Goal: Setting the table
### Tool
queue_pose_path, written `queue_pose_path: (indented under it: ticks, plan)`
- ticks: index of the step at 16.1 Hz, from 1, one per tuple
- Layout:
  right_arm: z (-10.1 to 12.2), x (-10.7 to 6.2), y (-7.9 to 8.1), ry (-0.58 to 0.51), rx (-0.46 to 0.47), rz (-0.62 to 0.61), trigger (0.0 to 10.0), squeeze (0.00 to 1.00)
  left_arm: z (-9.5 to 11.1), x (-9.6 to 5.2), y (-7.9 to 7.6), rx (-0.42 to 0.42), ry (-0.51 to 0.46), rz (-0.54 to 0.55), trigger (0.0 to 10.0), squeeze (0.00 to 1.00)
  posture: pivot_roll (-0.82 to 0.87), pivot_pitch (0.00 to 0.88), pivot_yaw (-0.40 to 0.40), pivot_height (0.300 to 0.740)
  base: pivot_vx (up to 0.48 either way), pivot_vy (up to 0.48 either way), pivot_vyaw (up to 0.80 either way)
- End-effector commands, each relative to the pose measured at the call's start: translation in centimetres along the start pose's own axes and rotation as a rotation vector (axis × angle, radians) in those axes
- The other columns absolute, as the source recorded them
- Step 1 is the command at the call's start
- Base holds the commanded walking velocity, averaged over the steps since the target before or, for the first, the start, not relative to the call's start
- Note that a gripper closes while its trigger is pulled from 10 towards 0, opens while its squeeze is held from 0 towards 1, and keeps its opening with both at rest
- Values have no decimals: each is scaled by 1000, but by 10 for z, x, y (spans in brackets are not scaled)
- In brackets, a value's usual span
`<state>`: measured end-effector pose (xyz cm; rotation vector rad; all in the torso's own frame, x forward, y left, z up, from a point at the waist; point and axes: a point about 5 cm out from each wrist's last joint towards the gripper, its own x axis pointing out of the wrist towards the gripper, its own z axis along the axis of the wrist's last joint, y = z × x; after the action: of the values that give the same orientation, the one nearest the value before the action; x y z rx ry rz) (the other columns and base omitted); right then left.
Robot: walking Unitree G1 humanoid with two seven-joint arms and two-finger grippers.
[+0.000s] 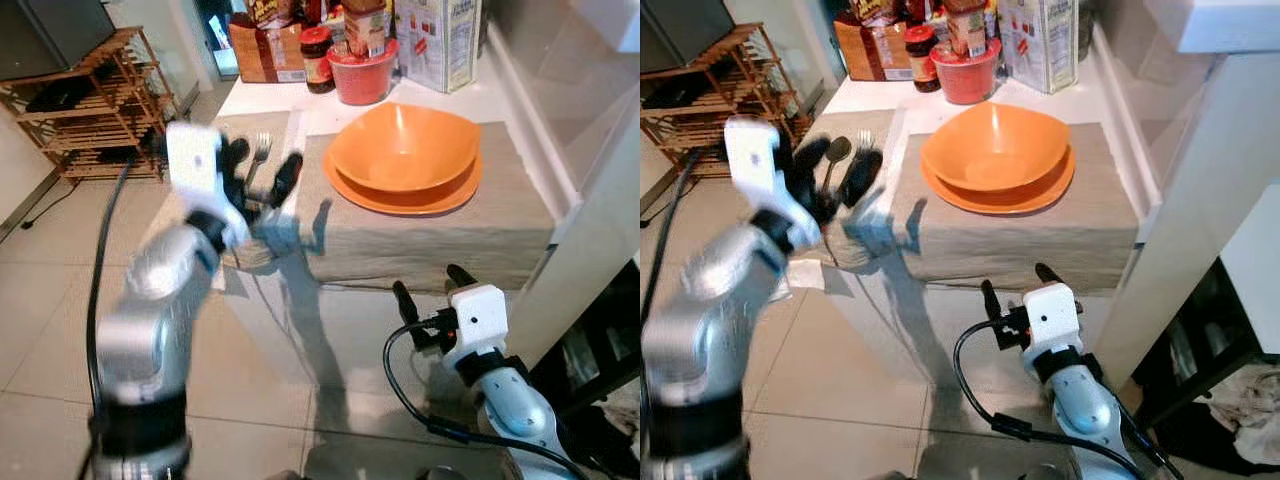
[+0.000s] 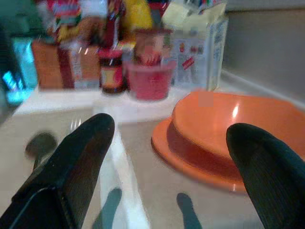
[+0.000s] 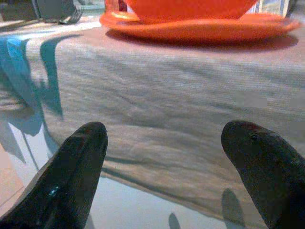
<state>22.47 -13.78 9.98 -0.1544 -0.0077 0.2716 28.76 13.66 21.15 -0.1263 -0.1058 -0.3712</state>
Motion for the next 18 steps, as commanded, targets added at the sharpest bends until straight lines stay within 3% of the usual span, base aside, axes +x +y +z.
queue_pose_path:
  ticks: [1,2,5,7,11,12,13,16,18]
  plan:
    - [1,3,2,-11,1,8,10000,0,-10,-8,1,38,40,48,10000,0,-72,9,150,740,0,0,0]
    - [1,4,1,-14,1,3,10000,0,-16,-12,1,52,58,60,10000,0,-72,9,148,740,0,0,0]
    - [5,13,-6,-40,11,-40,10000,0,-71,-37,19,157,242,164,10000,0,-74,2,139,740,0,0,0]
    - [8,18,-12,-50,7,-85,10000,0,-103,-61,34,93,349,308,10000,0,-81,0,136,740,0,0,0]
    - [5,19,-18,-40,-23,-95,10000,0,-128,-88,43,-125,367,449,10000,0,-94,0,103,740,0,0,0]
    - [5,21,-19,-41,-26,-80,10000,0,-132,-87,40,-176,355,457,10000,0,-102,0,87,740,0,0,0]
    - [6,24,-18,-42,-28,-59,10000,0,-133,-79,36,-170,349,430,10000,0,-108,0,72,740,0,0,0]
    - [3,30,-20,-22,-2,-55,10000,0,-122,-55,28,-53,333,319,10000,0,-111,0,74,740,0,0,0]
    - [-2,30,-20,-2,26,-59,10000,0,-113,-47,27,-29,315,278,10000,0,-111,0,82,740,0,0,0]
